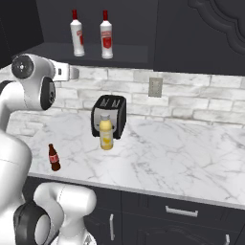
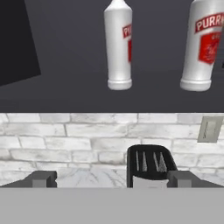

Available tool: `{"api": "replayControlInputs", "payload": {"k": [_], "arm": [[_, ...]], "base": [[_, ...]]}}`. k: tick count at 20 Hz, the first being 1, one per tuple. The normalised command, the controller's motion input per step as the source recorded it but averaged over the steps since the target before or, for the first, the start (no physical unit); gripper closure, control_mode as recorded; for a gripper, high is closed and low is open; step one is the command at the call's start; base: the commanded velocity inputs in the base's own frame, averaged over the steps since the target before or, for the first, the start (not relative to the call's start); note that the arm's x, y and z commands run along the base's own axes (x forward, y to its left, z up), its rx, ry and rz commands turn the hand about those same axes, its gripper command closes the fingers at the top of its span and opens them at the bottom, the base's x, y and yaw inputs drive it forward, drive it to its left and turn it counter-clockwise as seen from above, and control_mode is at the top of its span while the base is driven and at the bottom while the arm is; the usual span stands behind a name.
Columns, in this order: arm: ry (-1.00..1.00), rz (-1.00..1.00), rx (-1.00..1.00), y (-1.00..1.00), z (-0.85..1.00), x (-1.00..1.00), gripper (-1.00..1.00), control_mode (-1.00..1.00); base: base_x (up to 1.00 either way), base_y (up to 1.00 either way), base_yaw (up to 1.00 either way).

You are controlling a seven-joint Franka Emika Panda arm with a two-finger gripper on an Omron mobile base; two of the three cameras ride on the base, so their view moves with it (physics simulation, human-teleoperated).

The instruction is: Sort all alcoholic drinks to one cabinet, and non-alcoholic drinks to the other.

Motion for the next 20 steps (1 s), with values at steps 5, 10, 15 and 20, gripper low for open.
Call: {"api": "replayControlInputs", "payload": {"k": [5, 10, 15, 20], "arm": [[0.05, 0.02, 0.01, 0.00, -0.23, -0.34, -1.00, -1.00], [0.05, 0.02, 0.01, 0.00, -0.22, -0.29, -1.00, -1.00], [0.06, 0.02, 0.00, 0.00, -0.22, -0.23, -1.00, -1.00], [0.09, 0.03, 0.00, 0.00, -0.23, -0.17, -1.00, -1.00]], "base": [[0.00, 0.00, 0.00], [0.00, 0.00, 0.00], [0.00, 0.00, 0.00], [0.00, 0.00, 0.00]]}}
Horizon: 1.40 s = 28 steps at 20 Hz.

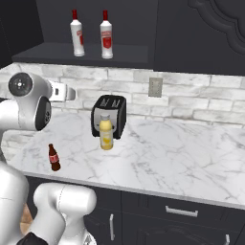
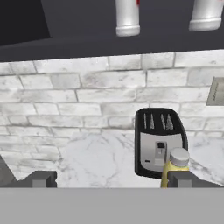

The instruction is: Sort all alcoholic drinks to one cabinet, and non-alcoholic drinks to the other.

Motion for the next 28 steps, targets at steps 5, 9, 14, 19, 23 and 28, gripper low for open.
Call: {"api": "replayControlInputs", "payload": {"k": [5, 9, 14, 19, 23, 28], "arm": [[0.11, 0.03, 0.00, 0.00, -0.26, -0.10, -1.00, -1.00], [0.14, 0.02, 0.00, 0.05, -0.28, -0.02, -1.00, -1.00], [0.12, 0.02, 0.00, 0.04, -0.26, -0.06, -1.00, -1.00], [0.07, 0.07, -0.01, 0.04, -0.24, -0.18, -1.00, -1.00], [0.05, 0.08, -0.03, 0.08, -0.27, -0.22, -1.00, -1.00], [0.06, 0.07, -0.05, 0.07, -0.32, -0.20, -1.00, -1.00]], "base": [[0.00, 0.00, 0.00], [0.00, 0.00, 0.00], [0.00, 0.00, 0.00], [0.00, 0.00, 0.00], [0.00, 0.00, 0.00], [0.00, 0.00, 0.00]]}}
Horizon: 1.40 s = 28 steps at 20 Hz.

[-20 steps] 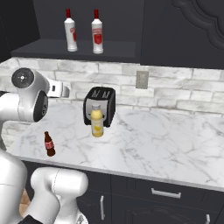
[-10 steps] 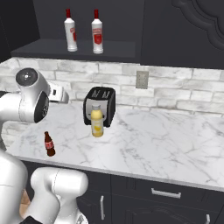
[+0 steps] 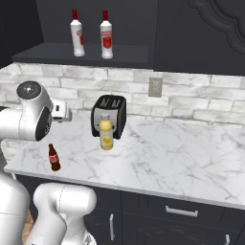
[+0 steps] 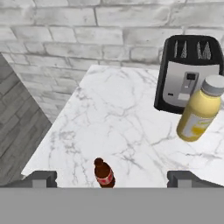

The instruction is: Sort all alcoholic drinks to one cabinet, and non-alcoholic drinks to the other.

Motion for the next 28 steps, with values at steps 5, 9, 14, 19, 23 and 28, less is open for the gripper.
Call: {"api": "replayControlInputs", "payload": {"k": [5, 9, 14, 19, 23, 28], "arm": [[0.07, 0.07, -0.05, 0.06, -0.32, -0.17, -1.00, -1.00], [0.06, 0.07, -0.04, 0.06, -0.32, -0.15, -1.00, -1.00], [0.06, 0.07, -0.05, 0.06, -0.30, -0.17, -1.00, -1.00], [0.06, 0.07, -0.04, 0.09, -0.30, -0.16, -1.00, -1.00], [0.02, 0.06, -0.05, 0.16, -0.22, -0.06, -1.00, -1.00], [0.00, 0.05, -0.06, 0.10, -0.16, 0.00, -1.00, -1.00]], "base": [[0.00, 0.00, 0.00], [0.00, 0.00, 0.00], [0.00, 0.00, 0.00], [0.00, 0.00, 0.00], [0.00, 0.00, 0.00], [0.00, 0.00, 0.00]]}}
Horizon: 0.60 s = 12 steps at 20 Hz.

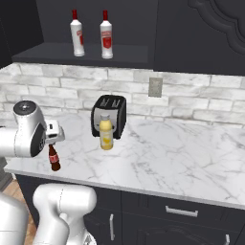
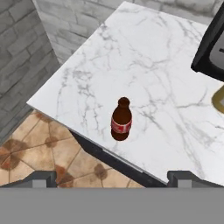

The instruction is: Sort all alcoholic drinks to one cabinet, and non-alcoholic drinks to the other.

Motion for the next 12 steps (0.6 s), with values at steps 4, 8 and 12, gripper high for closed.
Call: {"api": "replayControlInputs", "payload": {"k": [4, 8, 12], "arm": [[0.00, 0.03, -0.06, 0.03, -0.15, 0.00, -1.00, -1.00], [0.00, 0.00, -0.02, 0.02, -0.27, 0.04, -1.00, -1.00], [0.00, 0.00, -0.01, 0.06, -0.30, 0.09, -1.00, -1.00]], "base": [[0.00, 0.00, 0.00], [0.00, 0.00, 0.00], [0.00, 0.00, 0.00]]}}
